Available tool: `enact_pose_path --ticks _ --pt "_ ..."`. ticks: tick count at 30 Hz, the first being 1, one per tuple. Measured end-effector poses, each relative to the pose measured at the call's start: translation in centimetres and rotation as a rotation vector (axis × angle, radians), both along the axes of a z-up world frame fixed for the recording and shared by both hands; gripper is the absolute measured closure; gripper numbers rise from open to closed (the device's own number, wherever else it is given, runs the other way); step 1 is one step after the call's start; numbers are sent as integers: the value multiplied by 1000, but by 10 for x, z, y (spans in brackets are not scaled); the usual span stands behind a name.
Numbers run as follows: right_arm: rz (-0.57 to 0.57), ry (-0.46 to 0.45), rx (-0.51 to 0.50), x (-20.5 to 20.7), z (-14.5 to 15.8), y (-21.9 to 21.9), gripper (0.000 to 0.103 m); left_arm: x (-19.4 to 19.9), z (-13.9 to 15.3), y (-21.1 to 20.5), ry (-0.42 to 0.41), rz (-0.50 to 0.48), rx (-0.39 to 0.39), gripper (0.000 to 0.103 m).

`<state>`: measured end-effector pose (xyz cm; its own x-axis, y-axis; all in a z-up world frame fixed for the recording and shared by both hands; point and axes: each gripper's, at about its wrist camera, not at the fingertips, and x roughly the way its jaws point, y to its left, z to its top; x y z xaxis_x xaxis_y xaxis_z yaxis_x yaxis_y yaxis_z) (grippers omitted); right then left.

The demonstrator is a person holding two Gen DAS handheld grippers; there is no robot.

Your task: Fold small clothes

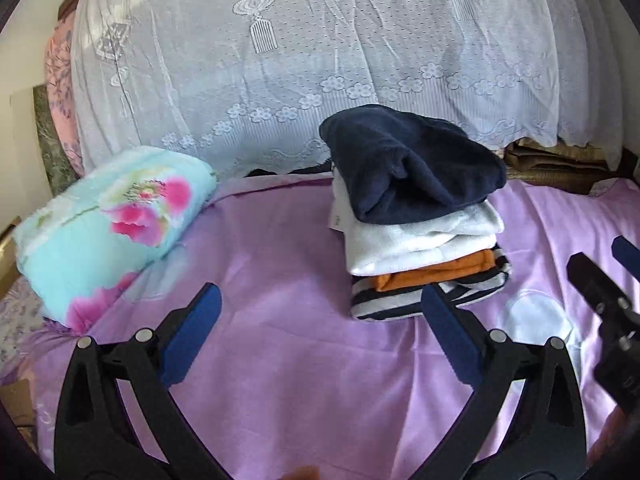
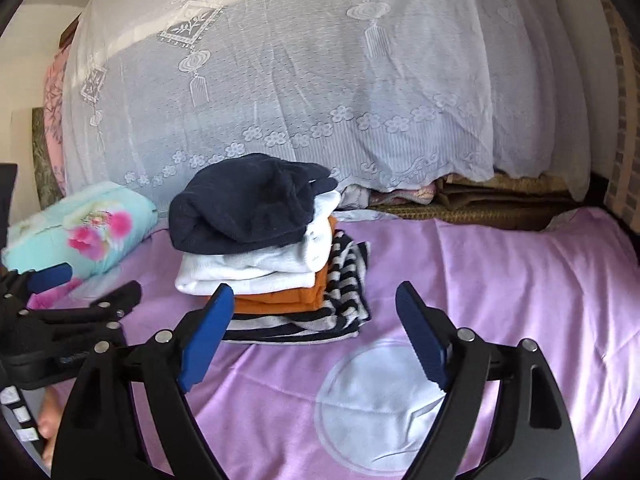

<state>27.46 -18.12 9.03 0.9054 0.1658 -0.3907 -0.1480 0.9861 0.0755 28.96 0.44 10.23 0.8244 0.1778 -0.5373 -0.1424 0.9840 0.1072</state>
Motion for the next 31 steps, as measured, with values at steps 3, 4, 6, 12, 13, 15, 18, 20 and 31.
enact_pose_path --ticks 3,4,6,12,13,15,18,20,31 --pt "11 9 31 1 1 -5 18 -1 1 0 -2 -1 -14 2" --pt "7 11 40 1 1 -7 18 -1 1 -1 -2 -2 -15 2" --pt "7 13 53 1 2 -10 18 -3 2 -3 -7 -1 -4 2" --pt "16 8 57 -2 7 -9 17 -8 6 -8 -21 -16 -2 2" --pt "20 9 56 -2 7 -8 17 -9 7 -8 -22 -18 -2 2" --pt "28 13 56 -2 6 -6 17 -10 8 -9 -23 -18 -2 2" --pt "26 8 45 -3 7 -5 17 -12 9 -10 -28 -26 -15 2" --pt "26 7 45 -3 7 -5 17 -15 10 -10 -45 -32 -17 2" --pt "27 -4 45 -7 11 -4 16 -17 13 -15 -48 -28 -14 2"
